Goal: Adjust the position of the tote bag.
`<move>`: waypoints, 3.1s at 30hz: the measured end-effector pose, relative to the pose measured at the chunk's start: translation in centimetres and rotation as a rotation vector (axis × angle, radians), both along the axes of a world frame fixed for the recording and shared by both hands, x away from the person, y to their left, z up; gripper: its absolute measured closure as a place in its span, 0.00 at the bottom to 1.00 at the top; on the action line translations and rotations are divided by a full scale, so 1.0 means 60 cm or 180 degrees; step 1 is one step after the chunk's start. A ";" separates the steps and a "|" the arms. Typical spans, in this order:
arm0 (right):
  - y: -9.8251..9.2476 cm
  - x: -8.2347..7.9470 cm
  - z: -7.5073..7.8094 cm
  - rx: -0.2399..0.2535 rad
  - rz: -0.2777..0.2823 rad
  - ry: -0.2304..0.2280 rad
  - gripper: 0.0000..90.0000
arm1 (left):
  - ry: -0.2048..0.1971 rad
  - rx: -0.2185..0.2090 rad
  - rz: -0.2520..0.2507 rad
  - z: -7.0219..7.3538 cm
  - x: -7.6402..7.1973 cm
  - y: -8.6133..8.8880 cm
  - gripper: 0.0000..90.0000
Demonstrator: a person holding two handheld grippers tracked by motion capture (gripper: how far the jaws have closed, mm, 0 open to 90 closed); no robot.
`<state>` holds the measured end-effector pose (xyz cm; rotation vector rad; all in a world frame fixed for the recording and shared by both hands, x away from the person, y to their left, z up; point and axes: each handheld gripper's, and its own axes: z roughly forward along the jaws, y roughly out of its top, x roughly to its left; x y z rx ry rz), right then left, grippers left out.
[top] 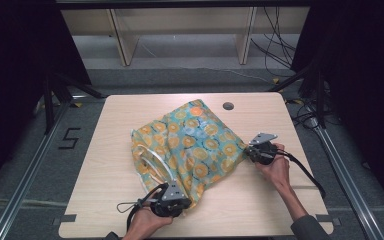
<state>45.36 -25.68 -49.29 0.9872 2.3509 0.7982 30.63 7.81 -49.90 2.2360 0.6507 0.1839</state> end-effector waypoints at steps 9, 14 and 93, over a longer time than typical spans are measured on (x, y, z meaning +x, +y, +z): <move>-0.004 -0.073 0.038 0.0414 0.0191 -0.0009 0.63 | 0.0034 -0.0244 0.0135 0.065 -0.012 0.031 0.59; 0.009 -0.110 0.040 0.0331 0.0323 0.0054 0.58 | -0.0066 -0.0266 0.0393 0.130 0.021 0.110 0.45; 0.076 -0.210 0.019 0.0380 0.0381 0.0512 0.61 | 0.0256 -0.0278 0.0386 0.025 0.083 0.144 0.96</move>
